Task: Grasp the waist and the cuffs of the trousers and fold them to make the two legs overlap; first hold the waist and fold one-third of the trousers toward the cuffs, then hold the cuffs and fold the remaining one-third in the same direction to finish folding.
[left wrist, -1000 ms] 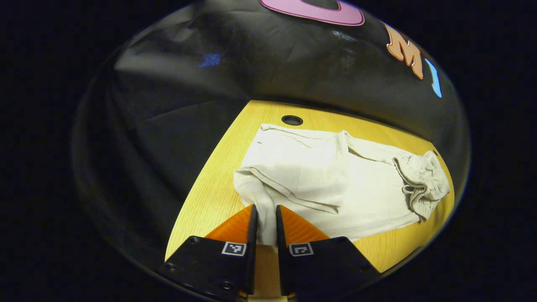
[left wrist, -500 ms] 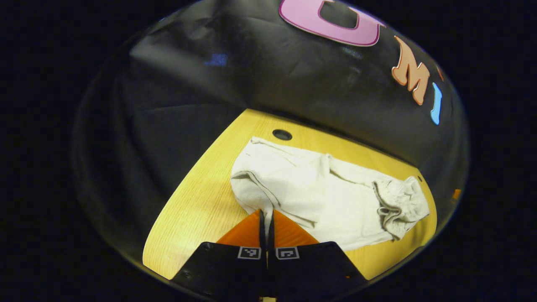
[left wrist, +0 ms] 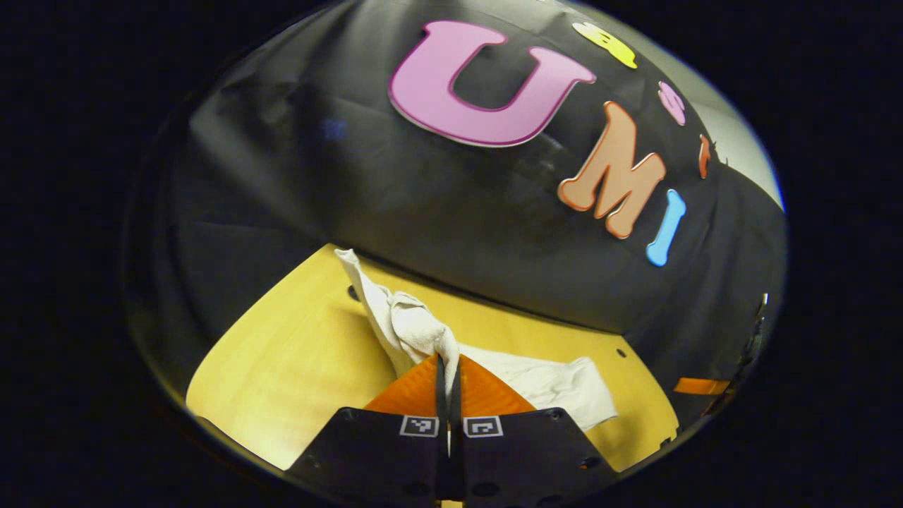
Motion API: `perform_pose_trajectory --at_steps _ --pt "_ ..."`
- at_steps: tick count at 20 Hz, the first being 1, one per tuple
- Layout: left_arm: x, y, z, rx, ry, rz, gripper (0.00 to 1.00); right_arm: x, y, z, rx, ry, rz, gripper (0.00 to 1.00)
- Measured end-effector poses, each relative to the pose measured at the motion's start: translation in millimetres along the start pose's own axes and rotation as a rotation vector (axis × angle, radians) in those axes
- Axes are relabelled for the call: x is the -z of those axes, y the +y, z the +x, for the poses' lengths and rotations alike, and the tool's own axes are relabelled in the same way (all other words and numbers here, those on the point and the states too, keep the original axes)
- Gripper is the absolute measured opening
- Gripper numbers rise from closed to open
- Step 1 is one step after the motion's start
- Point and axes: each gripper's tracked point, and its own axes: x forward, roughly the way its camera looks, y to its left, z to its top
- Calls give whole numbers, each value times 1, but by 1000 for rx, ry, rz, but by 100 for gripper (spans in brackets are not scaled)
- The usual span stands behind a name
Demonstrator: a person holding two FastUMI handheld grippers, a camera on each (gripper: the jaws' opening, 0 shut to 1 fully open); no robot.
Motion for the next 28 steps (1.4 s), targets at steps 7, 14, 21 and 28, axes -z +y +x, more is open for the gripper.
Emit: perform_pose_trajectory --at_steps 7,14,21,28 --pt "-10 -147 26 173 -38 92 0 -4 -50 -13 -23 6 -53 82" --pt "72 -225 49 248 70 293 0 -12 -107 -24 -15 0 -34 82" --pt "209 -247 83 301 347 557 5 -10 -132 -29 -27 11 -27 90" --pt "243 -253 83 276 422 516 73 -3 -136 -36 -55 12 -32 90"
